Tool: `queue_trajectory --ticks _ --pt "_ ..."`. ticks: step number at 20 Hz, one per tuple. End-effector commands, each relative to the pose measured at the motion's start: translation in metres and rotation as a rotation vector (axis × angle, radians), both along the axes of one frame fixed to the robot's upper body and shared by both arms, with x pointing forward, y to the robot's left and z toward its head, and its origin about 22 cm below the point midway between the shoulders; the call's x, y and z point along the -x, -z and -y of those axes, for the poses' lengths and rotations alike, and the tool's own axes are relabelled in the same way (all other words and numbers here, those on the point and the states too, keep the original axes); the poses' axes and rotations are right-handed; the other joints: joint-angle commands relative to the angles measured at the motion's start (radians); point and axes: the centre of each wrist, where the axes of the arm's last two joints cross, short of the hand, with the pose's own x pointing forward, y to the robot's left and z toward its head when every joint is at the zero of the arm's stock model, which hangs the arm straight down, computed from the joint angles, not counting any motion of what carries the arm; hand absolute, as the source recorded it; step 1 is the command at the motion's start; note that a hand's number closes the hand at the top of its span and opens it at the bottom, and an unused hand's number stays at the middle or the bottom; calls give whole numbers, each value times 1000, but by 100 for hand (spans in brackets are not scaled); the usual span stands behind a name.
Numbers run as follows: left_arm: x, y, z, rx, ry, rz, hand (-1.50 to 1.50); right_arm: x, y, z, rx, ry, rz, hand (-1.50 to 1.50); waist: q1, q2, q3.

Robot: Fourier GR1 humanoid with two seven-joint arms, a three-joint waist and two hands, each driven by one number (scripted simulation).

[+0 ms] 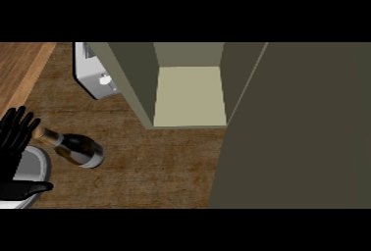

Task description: Pick up the wine, place it into the cabinet and close the cabinet

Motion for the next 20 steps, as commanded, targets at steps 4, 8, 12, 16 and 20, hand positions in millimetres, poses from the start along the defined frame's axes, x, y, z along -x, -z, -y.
queue_trajectory --ticks 4,8,12,16,20 --pt "-1 37 -5 -4 12 -38 -150 30 -19 13 -10 58 105 -150 1 1 0" --pt "-1 65 5 -8 3 -70 -150 28 -25 17 -5 55 116 -150 -3 2 0" --pt "-9 75 -22 -18 -24 -59 -150 28 -22 10 -18 40 99 -150 -8 4 -1" --pt "3 89 -28 -12 -7 -52 -150 27 -16 11 12 33 101 -150 3 4 0" --pt "-20 107 5 11 -2 -69 -150 34 -27 17 -7 37 103 -150 -9 3 -1"
